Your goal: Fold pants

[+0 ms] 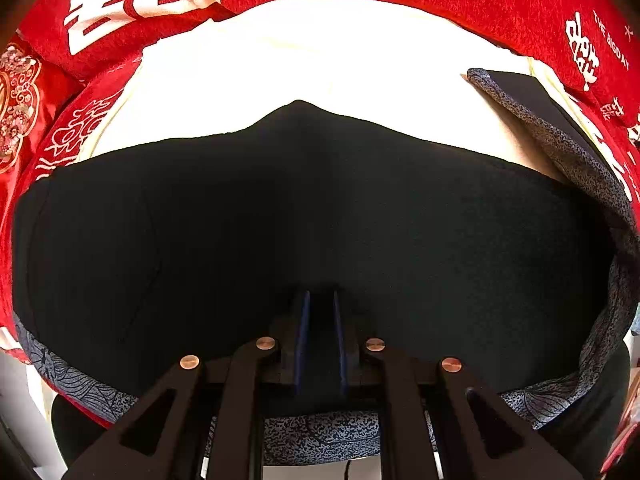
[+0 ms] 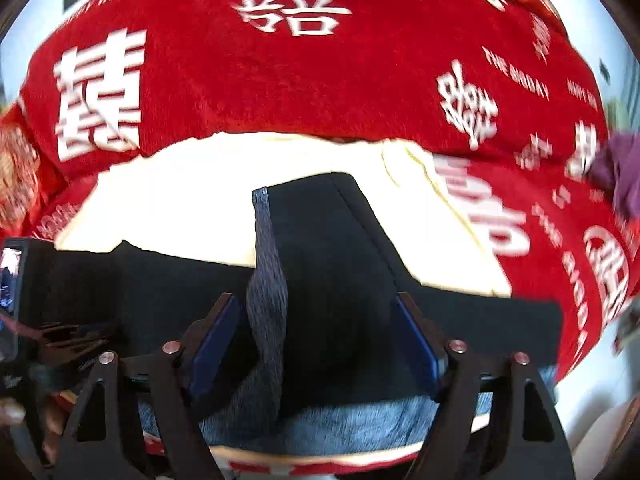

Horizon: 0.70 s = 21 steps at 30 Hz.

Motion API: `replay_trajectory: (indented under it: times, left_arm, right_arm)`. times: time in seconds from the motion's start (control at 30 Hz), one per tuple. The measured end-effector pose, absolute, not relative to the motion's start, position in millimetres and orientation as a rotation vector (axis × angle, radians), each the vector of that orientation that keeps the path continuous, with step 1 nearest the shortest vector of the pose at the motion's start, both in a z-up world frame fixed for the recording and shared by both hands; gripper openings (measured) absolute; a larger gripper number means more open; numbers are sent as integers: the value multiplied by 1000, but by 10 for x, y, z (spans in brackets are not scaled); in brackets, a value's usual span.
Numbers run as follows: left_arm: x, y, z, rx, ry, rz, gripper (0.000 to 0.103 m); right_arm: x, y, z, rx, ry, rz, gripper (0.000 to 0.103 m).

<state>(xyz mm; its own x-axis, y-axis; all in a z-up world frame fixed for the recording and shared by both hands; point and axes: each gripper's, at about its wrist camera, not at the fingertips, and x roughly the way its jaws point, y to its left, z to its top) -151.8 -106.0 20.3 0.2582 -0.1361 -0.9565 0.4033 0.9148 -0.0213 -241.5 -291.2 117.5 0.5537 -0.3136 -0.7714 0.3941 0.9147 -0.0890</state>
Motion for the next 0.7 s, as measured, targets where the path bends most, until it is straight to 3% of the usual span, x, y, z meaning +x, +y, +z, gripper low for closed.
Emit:
replay_trajectory:
  times: [0.27, 0.37, 0.4, 0.43, 0.53, 0.7]
  left_arm:
    - [-1447, -972, 184, 194, 1277, -379, 13]
    - [-1422, -941, 183, 179, 1288, -394, 13]
    - [-1421, -936, 185, 175, 1292, -398, 13]
    - [-1403, -926, 180, 174, 1294, -400, 13]
    - [-1414, -952, 185, 185, 1291, -391, 13]
    - [-1458, -1018, 185, 217, 1274, -374, 13]
  right_arm:
    - [-1372, -2930, 453, -150, 1248, -416, 83]
    - [-1339, -3056, 409, -106, 1215, -389, 83]
    - [-1381, -3156, 434, -31, 1205, -378, 70]
    - [-1451, -3312, 457, 45, 1205, -390, 40]
    - [-1730, -3666, 560, 212, 1154, -382, 18]
    - [-2370, -3920, 827, 277, 1031, -439, 15]
